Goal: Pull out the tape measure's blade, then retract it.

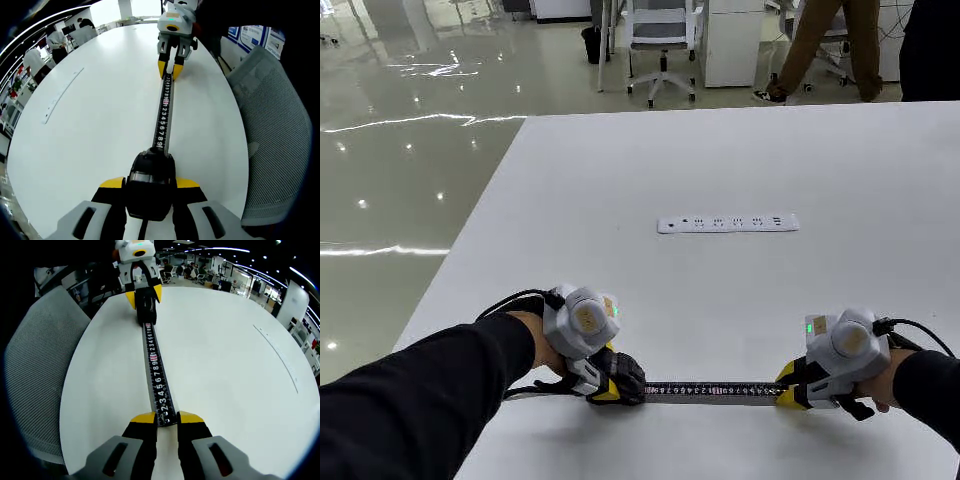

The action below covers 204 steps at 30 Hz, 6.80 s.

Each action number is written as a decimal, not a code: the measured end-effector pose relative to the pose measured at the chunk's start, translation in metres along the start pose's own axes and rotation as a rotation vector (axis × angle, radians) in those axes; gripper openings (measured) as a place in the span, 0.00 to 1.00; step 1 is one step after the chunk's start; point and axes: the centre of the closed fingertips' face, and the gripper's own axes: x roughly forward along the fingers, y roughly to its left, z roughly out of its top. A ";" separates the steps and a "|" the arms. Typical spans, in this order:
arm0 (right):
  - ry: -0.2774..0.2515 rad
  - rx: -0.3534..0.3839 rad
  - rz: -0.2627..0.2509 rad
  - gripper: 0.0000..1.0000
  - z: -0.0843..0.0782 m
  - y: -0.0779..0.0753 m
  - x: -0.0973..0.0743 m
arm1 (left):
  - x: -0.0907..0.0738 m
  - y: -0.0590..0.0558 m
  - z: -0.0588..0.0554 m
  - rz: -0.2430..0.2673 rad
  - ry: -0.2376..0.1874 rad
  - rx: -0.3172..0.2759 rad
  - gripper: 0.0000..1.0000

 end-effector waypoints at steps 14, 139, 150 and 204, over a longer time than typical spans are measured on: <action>0.012 0.009 -0.010 0.10 -0.015 -0.004 -0.011 | 0.000 -0.001 0.001 0.001 0.000 -0.001 0.31; -0.220 0.462 -0.543 1.00 -0.102 0.089 -0.168 | -0.127 -0.064 -0.090 0.528 -0.570 -0.672 1.00; -0.226 0.451 -0.527 1.00 -0.096 0.086 -0.171 | -0.117 -0.067 -0.083 0.465 -0.539 -0.649 1.00; 0.139 -0.099 -0.062 0.70 -0.013 -0.010 -0.067 | -0.032 0.003 0.024 0.679 -0.602 -0.844 1.00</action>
